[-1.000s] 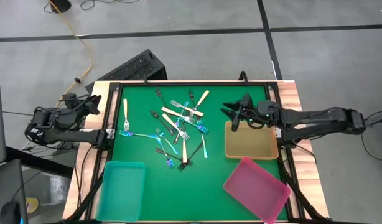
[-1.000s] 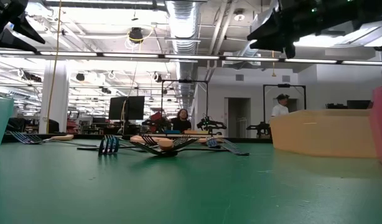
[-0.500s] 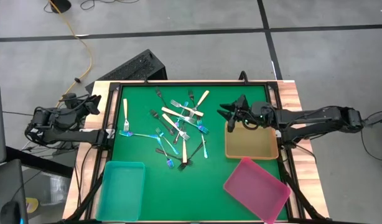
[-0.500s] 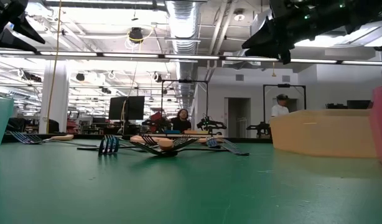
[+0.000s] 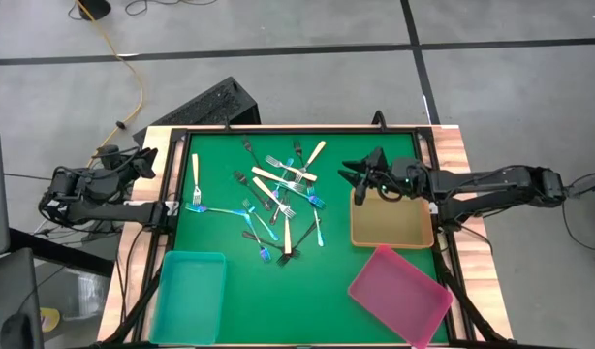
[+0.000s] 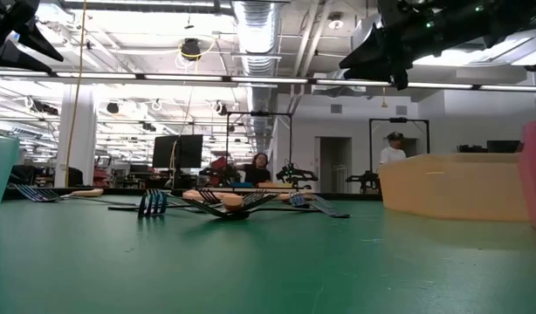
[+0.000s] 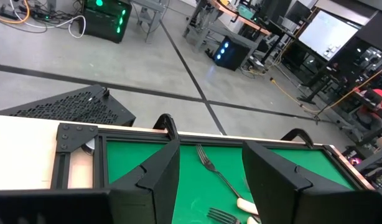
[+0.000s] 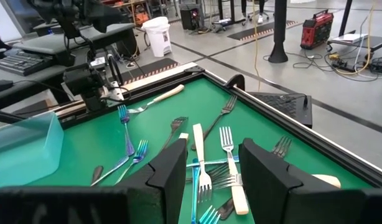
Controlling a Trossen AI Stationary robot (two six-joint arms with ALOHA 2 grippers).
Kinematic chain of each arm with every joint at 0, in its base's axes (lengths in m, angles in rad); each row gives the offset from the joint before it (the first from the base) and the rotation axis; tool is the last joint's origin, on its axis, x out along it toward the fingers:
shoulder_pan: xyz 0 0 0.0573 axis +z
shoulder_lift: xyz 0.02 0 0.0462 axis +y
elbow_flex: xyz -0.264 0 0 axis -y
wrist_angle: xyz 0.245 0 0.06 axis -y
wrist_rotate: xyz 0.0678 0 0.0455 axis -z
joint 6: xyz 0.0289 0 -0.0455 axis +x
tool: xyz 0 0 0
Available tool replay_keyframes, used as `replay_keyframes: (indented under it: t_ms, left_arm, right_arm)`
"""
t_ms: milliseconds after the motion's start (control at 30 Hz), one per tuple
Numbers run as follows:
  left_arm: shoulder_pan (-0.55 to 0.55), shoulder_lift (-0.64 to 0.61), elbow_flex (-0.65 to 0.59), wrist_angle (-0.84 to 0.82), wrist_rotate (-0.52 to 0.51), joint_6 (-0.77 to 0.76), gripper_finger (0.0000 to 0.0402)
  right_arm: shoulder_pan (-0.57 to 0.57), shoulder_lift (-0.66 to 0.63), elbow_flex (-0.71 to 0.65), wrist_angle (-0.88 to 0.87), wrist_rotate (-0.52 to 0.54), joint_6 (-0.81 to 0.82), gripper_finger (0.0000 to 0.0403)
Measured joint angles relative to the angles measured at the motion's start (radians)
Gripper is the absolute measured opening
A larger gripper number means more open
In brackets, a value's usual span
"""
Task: Sort silverware by color (type)
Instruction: Put the blue fork into the orange bin
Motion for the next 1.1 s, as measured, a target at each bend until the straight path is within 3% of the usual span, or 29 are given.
replay_keyframes:
  t_ms: [700, 1100]
  left_arm:
    - [0.0, 0.0, 0.0, -0.004, -0.019, -0.016, 0.0158]
    - [0.0, 0.0, 0.0, 0.01, -0.121, 0.011, 0.0158]
  right_arm:
    - [0.001, 0.0, 0.0, -0.001, 0.0, -0.008, 0.0169]
    - [0.001, 0.0, 0.0, -0.001, 0.0, -0.008, 0.0169]
